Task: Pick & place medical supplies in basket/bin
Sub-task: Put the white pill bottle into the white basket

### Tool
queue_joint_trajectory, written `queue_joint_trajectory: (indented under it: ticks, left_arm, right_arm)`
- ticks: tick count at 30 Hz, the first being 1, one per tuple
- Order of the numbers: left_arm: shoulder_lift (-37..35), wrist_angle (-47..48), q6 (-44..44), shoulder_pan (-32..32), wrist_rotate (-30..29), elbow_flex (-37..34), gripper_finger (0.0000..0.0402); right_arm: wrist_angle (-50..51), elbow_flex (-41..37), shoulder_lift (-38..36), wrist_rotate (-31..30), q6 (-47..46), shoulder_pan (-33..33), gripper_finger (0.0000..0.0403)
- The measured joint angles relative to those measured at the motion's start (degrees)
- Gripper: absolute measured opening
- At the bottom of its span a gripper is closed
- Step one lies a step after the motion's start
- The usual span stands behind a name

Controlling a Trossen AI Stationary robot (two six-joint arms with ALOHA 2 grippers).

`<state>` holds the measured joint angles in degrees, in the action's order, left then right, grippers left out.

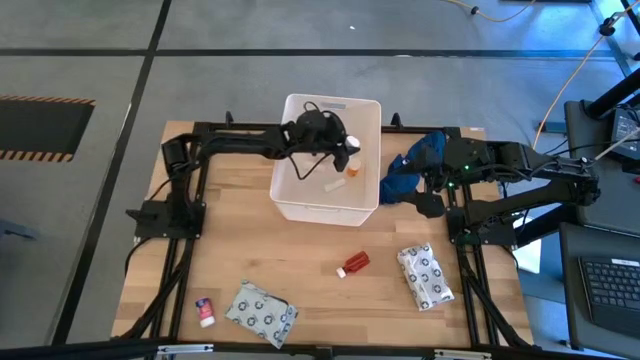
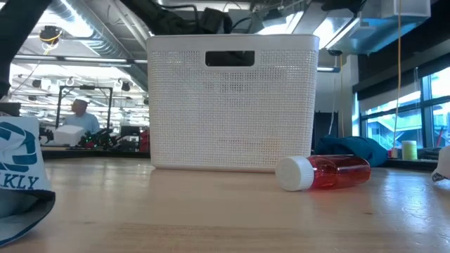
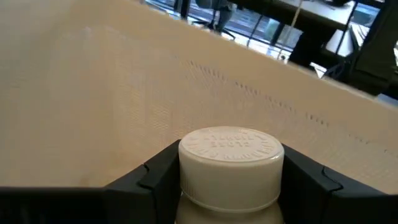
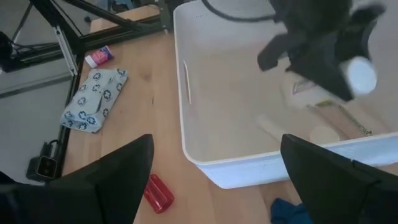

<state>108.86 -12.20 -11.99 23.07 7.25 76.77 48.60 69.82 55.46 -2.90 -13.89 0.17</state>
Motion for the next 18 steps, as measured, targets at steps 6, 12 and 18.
queue_joint_trajectory:
  ticks: [6,12,18]
  left_arm:
    - [3.7,-2.07,-0.91,-0.54,1.02,-0.02,0.0196]
    - [5.48,-5.71,-0.41,-0.61,1.04,-0.02,0.0201]
    - [6.49,-6.38,-0.28,-0.62,1.05,-0.02,0.0196]
  right_arm:
    - [0.0,0.0,0.0,-0.02,8.26,-0.01,0.0351]
    - [0.0,0.0,0.0,-0.01,9.71,-0.01,0.0351]
    - [0.0,0.0,0.0,-0.01,9.89,0.0,0.0351]
